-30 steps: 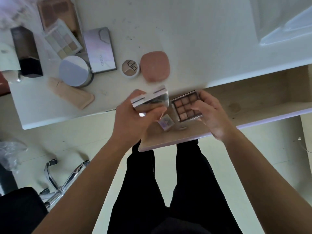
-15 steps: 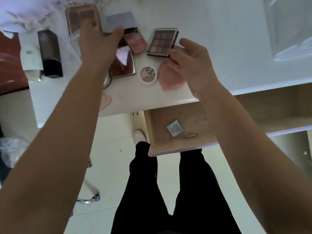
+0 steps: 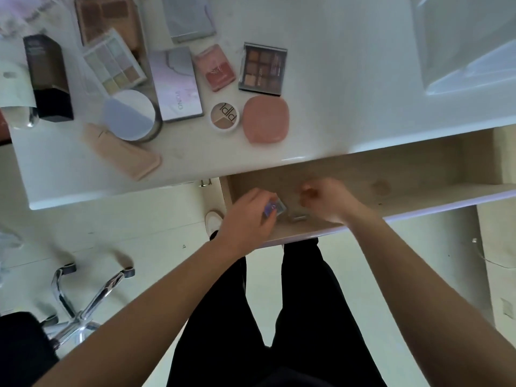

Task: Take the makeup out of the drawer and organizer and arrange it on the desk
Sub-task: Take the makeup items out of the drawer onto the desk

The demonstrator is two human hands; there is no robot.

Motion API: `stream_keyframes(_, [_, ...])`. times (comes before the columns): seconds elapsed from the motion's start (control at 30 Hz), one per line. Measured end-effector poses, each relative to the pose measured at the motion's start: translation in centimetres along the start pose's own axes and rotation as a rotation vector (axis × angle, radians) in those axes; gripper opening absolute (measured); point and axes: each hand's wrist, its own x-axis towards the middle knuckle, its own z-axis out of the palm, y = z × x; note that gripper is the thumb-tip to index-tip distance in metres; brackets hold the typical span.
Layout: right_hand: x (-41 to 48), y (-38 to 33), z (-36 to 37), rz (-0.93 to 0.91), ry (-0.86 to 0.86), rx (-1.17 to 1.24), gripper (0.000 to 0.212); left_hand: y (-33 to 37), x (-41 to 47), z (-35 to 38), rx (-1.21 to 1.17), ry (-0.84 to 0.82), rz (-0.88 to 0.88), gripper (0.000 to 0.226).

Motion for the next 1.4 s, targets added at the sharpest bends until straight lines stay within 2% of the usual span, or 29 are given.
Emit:
stream_keyframes(0.1, [1.5,0.2,1.7,0.024,-0.208,-0.272,0.034,-1.2,1.7,1.9,0.185,-0.203,-0.17,0.031])
stream_keyframes(0.17, [1.9,-0.1,2.5,0.04,-0.242,-0.357,0.033,-1.3,3.0,2.7,0.271,-0.277,-0.269,0.037])
stream_keyframes(0.23, [2.1,0.0,3.2,0.073,-0.241,-0.39,0.045,-1.2,3.9,3.7,0.317,-0.295,-0.313,0.042])
stream_keyframes(0.3, [2.0,0.0,3.4,0.076,-0.205,-0.385,0.048,-1.1,4.5,4.5,0.299,-0.291,-0.348,0.047])
stream_keyframes(0.43, [1.6,0.7,2.3,0.055,-0.188,-0.336,0.033,-1.2,5.2,6.0,0.268,-0.289,-0.421,0.054])
stream_keyframes(0.53, [0.9,1.7,1.1,0.062,-0.129,-0.207,0.027,-1.5,5.5,5.8,0.25,-0.267,-0.404,0.043])
stream_keyframes(0.63, [-0.3,3.2,0.0,0.011,0.014,-0.075,0.026,-1.2,4.7,5.0,0.143,-0.251,-0.31,0.025])
stream_keyframes(0.73, [-2.5,3.1,-1.3,-0.064,0.167,0.297,0.023,0.5,2.5,3.3,-0.089,-0.118,-0.229,0.014])
stream_keyframes(0.83, [-4.8,0.9,-3.2,-0.108,0.26,0.821,0.015,3.3,0.1,0.0,-0.397,0.214,-0.255,0.022])
stream_keyframes(0.9, [-5.1,-1.1,-4.4,-0.134,0.3,1.036,0.016,4.2,-0.5,-3.3,-0.532,0.43,-0.285,0.026])
stream_keyframes(1.0, [-3.8,-5.0,-5.3,-0.177,0.37,1.148,0.017,3.9,0.8,-8.6,-0.725,0.654,-0.328,0.022])
stream_keyframes(1.1, [-1.8,-9.5,-5.3,-0.21,0.392,1.154,0.022,2.4,3.7,-12.3,-0.904,0.824,-0.451,0.022])
stream_keyframes(1.2, [-0.1,-13.0,-4.8,-0.239,0.35,1.161,0.025,0.9,6.2,-14.2,-1.029,0.852,-0.49,0.027])
stream_keyframes(1.27, [0.2,-13.8,-4.5,-0.246,0.296,1.235,0.026,0.2,6.7,-14.2,-0.99,0.839,-0.492,0.031])
stream_keyframes(1.33, [-0.3,-13.4,-4.2,-0.239,0.272,1.276,0.031,0.4,5.9,-13.3,-0.773,0.834,-0.498,0.029])
stream_keyframes(1.4, [-1.2,-12.0,-3.9,-0.214,0.336,1.225,0.032,1.1,4.0,-11.4,-0.556,0.81,-0.416,0.024])
